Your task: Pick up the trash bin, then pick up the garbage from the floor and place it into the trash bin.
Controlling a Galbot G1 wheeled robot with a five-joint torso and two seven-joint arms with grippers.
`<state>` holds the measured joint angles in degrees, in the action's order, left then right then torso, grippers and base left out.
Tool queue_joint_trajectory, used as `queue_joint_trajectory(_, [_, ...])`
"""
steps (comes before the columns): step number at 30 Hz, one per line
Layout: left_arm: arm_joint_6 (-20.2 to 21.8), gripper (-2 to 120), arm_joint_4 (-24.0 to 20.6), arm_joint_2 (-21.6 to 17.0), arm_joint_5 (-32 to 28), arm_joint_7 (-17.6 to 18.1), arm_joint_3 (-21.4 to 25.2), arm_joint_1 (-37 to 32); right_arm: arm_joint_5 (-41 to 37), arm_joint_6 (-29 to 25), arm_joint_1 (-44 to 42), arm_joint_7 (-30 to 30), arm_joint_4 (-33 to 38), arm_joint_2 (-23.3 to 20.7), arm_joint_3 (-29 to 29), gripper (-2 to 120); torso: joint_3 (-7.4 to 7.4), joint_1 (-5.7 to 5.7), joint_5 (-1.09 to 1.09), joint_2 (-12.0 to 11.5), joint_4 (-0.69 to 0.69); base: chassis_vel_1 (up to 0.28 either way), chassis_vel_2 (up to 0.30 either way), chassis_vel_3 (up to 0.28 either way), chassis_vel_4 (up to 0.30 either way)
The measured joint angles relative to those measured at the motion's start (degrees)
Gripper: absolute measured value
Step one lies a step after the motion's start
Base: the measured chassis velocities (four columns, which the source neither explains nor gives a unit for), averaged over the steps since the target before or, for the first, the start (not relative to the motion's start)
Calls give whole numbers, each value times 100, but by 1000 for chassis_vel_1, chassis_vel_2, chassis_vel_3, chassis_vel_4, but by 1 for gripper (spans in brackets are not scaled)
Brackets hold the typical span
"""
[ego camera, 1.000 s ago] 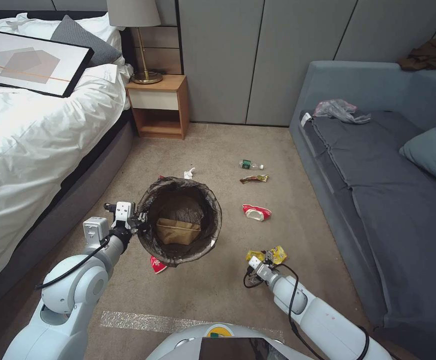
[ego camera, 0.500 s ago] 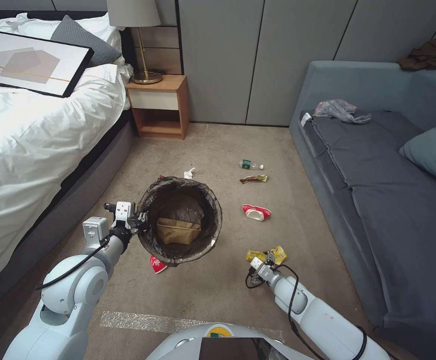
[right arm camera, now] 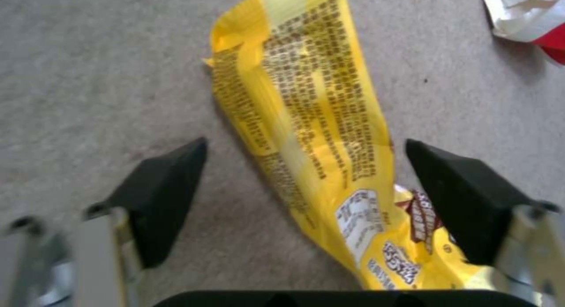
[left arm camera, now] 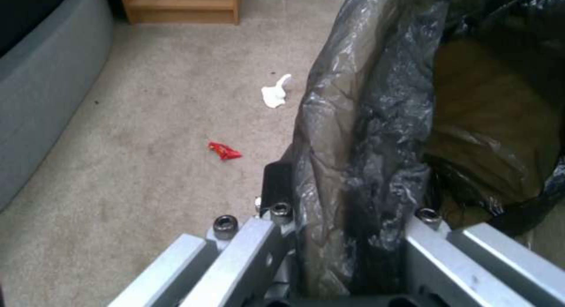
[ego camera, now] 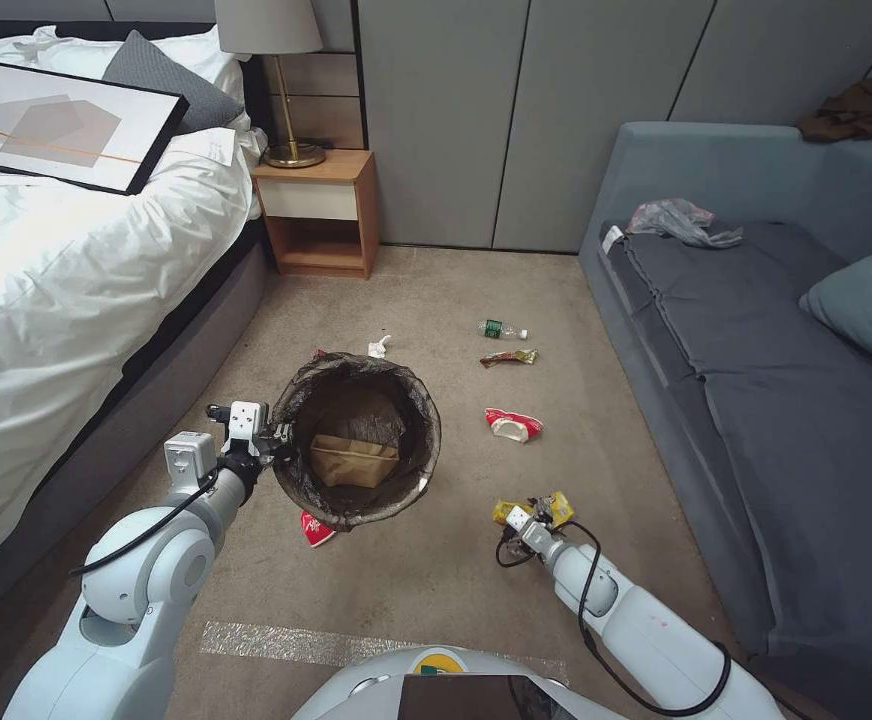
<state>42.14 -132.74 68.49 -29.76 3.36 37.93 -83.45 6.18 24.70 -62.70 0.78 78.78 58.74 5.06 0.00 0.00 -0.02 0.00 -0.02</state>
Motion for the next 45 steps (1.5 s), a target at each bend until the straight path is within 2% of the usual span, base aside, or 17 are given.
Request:
queue_joint_trajectory(3, [0,0,1,-1,-1,0,0,3,-2,-4,-12,19,11,-2,0,72,0,0,0,0,0,0,0,0,0])
queue_joint_trajectory(4, [0,0,1,-2,-2,0,1,6,-9,-8,-18,42,18,-9,1,64,0,0,1,0,1,0,0,0,0])
queue_joint_trajectory(5, [0,0,1,-3,-3,0,1,6,-9,-9,-18,43,18,-10,1,63,0,0,2,0,2,0,0,0,0])
queue_joint_trajectory(6, [0,0,1,-6,-4,0,2,6,-9,-9,-17,49,15,-14,-1,53,0,0,3,0,3,0,0,0,0])
queue_joint_trajectory(8, [0,0,1,-7,-4,0,2,5,-8,-9,-17,52,15,-15,-1,51,0,0,3,0,4,0,0,0,0])
queue_joint_trajectory(12, [0,0,8,-8,-5,0,7,0,-1,-9,-4,98,3,-18,0,36,0,0,4,0,4,0,0,0,0])
queue_joint_trajectory(14, [0,0,9,0,-4,0,5,-7,5,-2,-6,97,0,-26,-18,24,0,0,2,0,3,0,0,0,0])
queue_joint_trajectory(18, [0,0,9,2,-4,-1,1,-9,18,-1,-27,100,-1,-33,-40,14,1,0,0,0,0,0,0,0,0])
queue_joint_trajectory(21, [0,0,11,-6,-2,-1,2,-6,28,-5,-59,101,25,-48,-96,2,1,0,1,0,2,0,0,0,0])
queue_joint_trajectory(28, [0,0,26,-37,-2,5,-9,10,-341,106,-192,99,334,-85,-472,0,1,0,2,0,2,0,0,0,0])
queue_joint_trajectory(35, [0,0,26,-51,14,18,-31,-7,-1249,758,-364,-148,1236,-183,-1008,0,0,0,2,0,2,0,0,0,0])
queue_joint_trajectory(37, [0,0,26,-52,37,37,-41,-21,-1836,1108,-388,-451,1716,-208,-1179,0,1,0,1,0,2,0,0,0,0])
queue_joint_trajectory(38, [0,0,26,-46,53,48,-49,-26,-2448,1331,-376,-764,2065,-209,-1308,0,0,0,2,0,3,0,0,0,0])
queue_joint_trajectory(39, [0,0,26,-46,53,48,-49,-26,-2448,1331,-376,-764,2065,-209,-1308,0,0,0,2,0,3,0,0,0,0])
queue_joint_trajectory(42, [0,0,29,-31,73,55,-73,-27,-3361,1626,-308,-1248,2514,-175,-1466,0,0,0,2,-1,1,0,0,0,0])
queue_joint_trajectory(43, [0,0,29,-31,73,55,-73,-27,-3361,1626,-308,-1248,2514,-175,-1466,0,0,0,2,-1,1,0,0,0,0])
queue_joint_trajectory(45, [0,0,46,-11,109,54,-108,-30,-4098,1752,-213,-1678,2945,-121,-1645,0,0,0,1,-1,5,0,0,0,0])
